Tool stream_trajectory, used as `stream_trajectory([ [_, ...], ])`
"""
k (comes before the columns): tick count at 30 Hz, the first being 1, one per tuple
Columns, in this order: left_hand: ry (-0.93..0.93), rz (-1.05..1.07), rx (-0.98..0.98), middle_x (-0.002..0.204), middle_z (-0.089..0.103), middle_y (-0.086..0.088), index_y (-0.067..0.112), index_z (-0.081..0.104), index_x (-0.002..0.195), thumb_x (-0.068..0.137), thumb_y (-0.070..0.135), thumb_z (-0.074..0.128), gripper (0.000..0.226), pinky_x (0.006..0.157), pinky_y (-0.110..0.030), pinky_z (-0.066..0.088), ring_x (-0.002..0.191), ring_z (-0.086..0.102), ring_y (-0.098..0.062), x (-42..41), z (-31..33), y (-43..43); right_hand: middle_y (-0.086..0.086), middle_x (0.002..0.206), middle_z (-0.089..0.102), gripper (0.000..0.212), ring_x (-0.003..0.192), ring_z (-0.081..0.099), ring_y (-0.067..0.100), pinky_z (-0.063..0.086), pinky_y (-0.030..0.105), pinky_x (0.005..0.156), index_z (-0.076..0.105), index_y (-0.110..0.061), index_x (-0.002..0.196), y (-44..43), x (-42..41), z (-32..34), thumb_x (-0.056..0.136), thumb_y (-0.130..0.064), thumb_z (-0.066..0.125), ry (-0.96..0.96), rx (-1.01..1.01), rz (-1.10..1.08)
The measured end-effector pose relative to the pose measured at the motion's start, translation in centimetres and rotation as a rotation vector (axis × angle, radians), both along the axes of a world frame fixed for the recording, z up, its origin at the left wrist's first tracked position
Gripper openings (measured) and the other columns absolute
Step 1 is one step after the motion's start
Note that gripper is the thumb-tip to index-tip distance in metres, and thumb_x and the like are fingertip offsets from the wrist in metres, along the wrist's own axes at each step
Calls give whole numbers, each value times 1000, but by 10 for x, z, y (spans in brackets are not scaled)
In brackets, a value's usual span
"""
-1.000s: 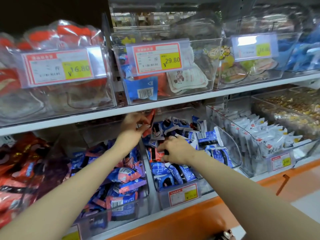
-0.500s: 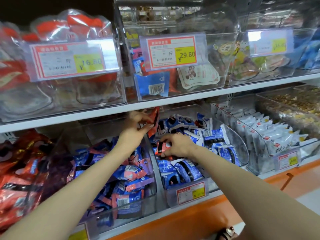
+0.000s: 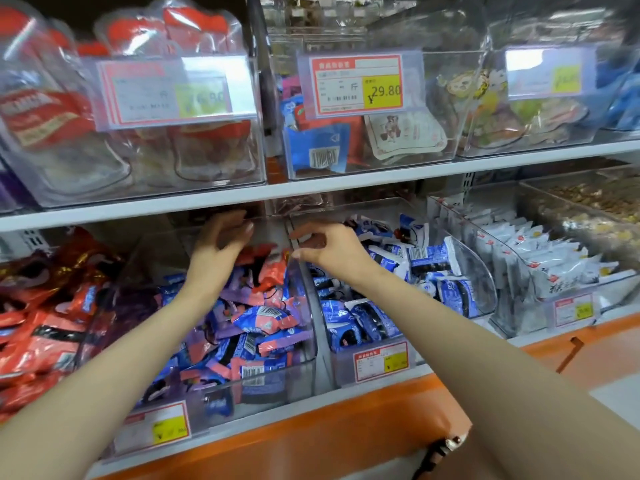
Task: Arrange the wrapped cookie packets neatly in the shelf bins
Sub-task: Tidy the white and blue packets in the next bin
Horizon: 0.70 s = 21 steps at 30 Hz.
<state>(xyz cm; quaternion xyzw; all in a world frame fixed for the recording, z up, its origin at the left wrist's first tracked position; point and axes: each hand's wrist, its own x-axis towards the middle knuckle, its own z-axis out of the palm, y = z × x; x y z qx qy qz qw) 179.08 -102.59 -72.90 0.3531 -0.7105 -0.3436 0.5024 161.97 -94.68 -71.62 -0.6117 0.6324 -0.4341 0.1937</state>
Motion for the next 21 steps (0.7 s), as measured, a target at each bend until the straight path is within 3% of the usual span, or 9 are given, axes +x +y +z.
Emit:
stream_trajectory([
  [3,-62,-7,15,108,59,1,17,59,104,92,15,55,12,76,-2,38,103,53,-10,3,0,6,6,93,66,20,87,64,24,48,25,71,69,-9,105,3,-15,-1,86,-9,65,-35,-22,-113],
  [7,-248,-62,-37,105,62,0,17,60,102,92,18,56,11,83,-20,38,100,55,-12,-6,2,16,6,106,69,22,98,63,21,49,34,88,68,-12,108,17,-47,-3,87,-14,61,191,-18,-243],
  [11,-488,-120,-132,115,60,2,23,57,109,89,33,59,22,91,-35,47,105,57,-18,-29,1,22,1,129,59,37,118,53,21,44,35,97,60,-22,125,33,-70,-13,88,-31,63,524,149,-133],
  [13,-630,-140,-236,124,53,-1,22,55,115,89,34,59,29,91,-35,45,112,52,-21,-46,1,19,1,135,54,46,122,50,23,42,36,98,53,-28,131,37,-75,-22,89,-45,59,681,307,-82],
  [17,-836,-181,-442,133,46,-4,19,51,124,86,34,62,42,99,-33,33,126,38,-22,-90,6,3,-2,128,61,42,115,55,19,31,39,109,62,-26,122,45,-82,-27,90,-51,53,707,505,37],
  [21,-991,-194,-396,143,33,-6,19,36,138,82,33,68,66,105,-37,32,133,31,-25,-135,9,-13,-8,115,67,33,102,59,13,40,24,84,70,-29,107,55,-85,-19,88,-52,56,709,459,78],
])
